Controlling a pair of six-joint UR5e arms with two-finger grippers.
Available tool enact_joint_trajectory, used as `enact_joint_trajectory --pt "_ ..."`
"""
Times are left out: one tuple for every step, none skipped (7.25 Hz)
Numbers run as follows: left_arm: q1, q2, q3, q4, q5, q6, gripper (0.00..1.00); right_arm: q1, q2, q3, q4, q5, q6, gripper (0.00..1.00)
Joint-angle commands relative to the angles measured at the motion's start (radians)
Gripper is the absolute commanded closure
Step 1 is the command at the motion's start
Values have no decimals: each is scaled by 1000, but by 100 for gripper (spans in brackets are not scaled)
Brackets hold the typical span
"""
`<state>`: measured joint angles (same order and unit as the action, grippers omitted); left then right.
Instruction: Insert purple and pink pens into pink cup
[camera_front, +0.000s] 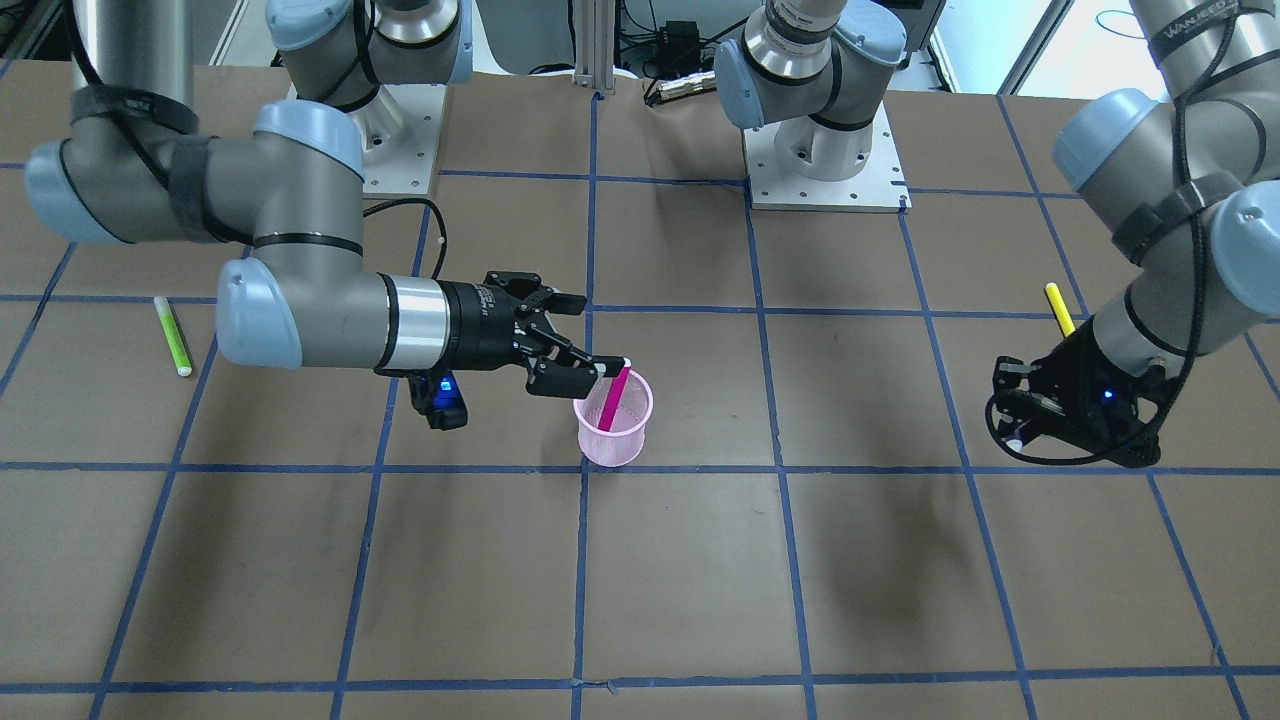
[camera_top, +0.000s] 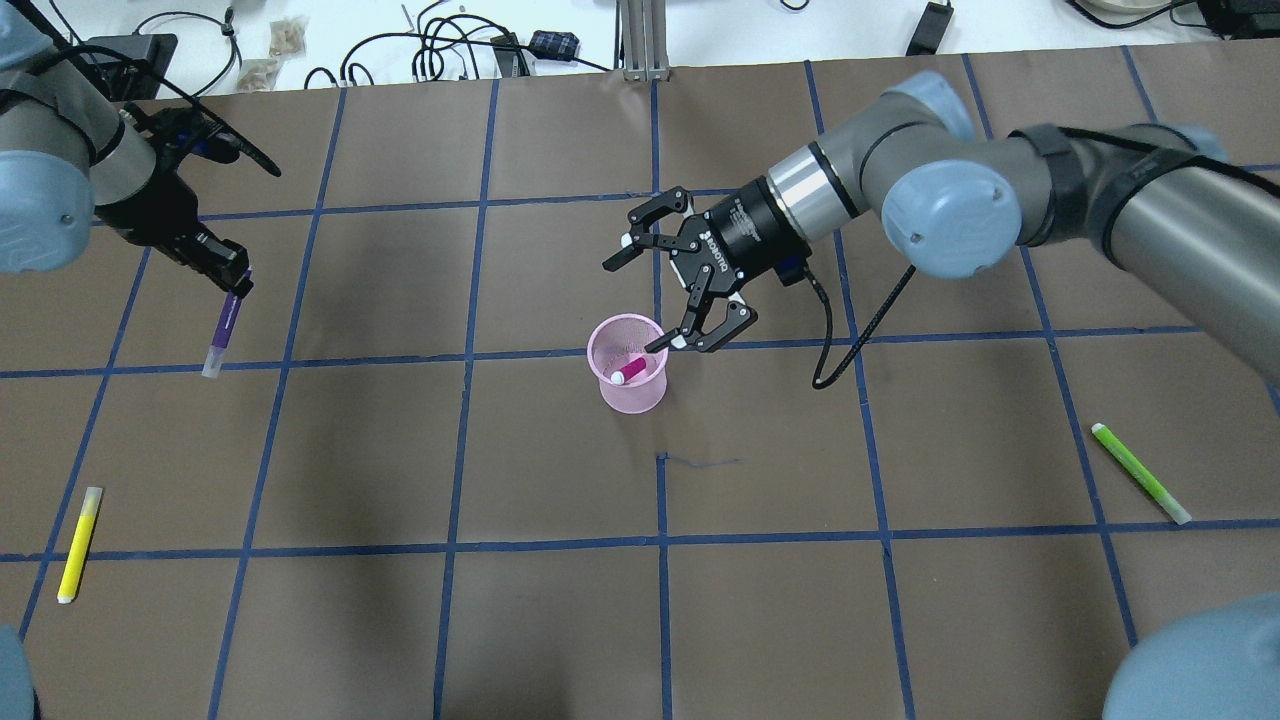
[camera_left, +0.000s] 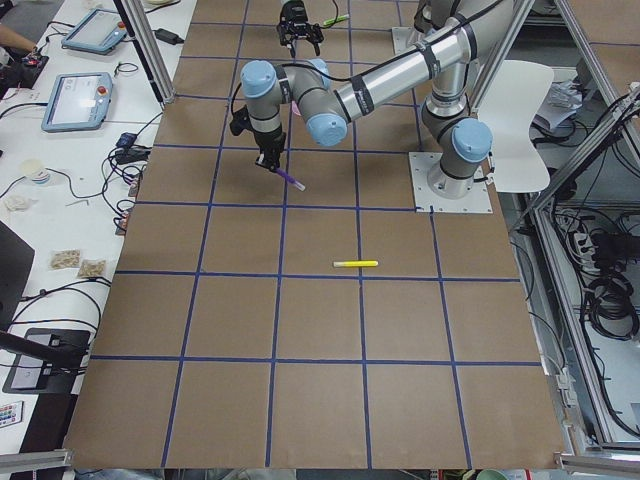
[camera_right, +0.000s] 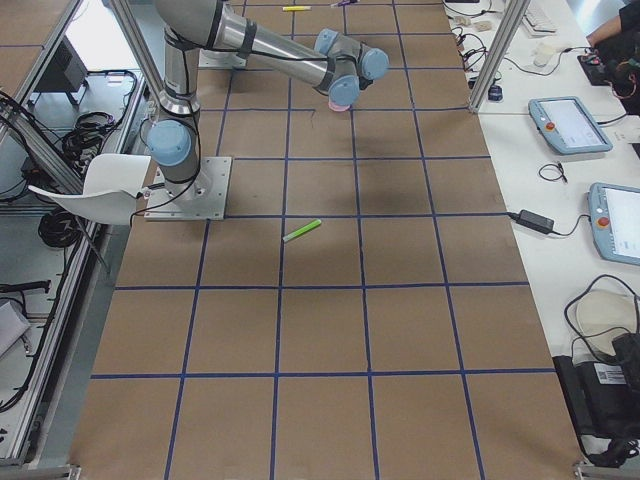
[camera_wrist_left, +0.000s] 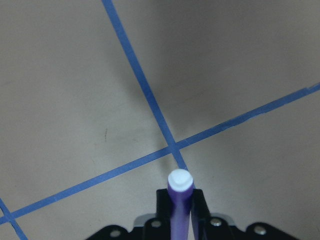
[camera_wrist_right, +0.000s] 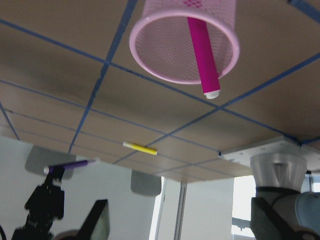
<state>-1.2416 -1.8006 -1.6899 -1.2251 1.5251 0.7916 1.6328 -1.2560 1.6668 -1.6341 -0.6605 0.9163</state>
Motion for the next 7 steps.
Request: enact_joint_trajectory --pt "-137 75 -2 13 -106 -123 100 -7 -75 -114 11 -298 76 0" --pt "-207 93 1 47 -109 -218 100 -17 -115 -116 13 -362 60 0" --pt "-282 89 1 162 -108 -311 100 -19 -129 -119 11 -505 6 0" --pt "-385 67 -1 287 -100 -476 100 -19 -155 -119 29 -642 -72 0" --pt "-491 70 -2 344 -95 -661 100 -16 -190 -108 34 -703 -193 0" --pt "-548 76 -5 349 -53 -701 100 -16 -200 -104 30 -866 -417 0" --pt "-562 67 -14 354 -54 -757 100 -11 -200 -108 22 -916 -597 0"
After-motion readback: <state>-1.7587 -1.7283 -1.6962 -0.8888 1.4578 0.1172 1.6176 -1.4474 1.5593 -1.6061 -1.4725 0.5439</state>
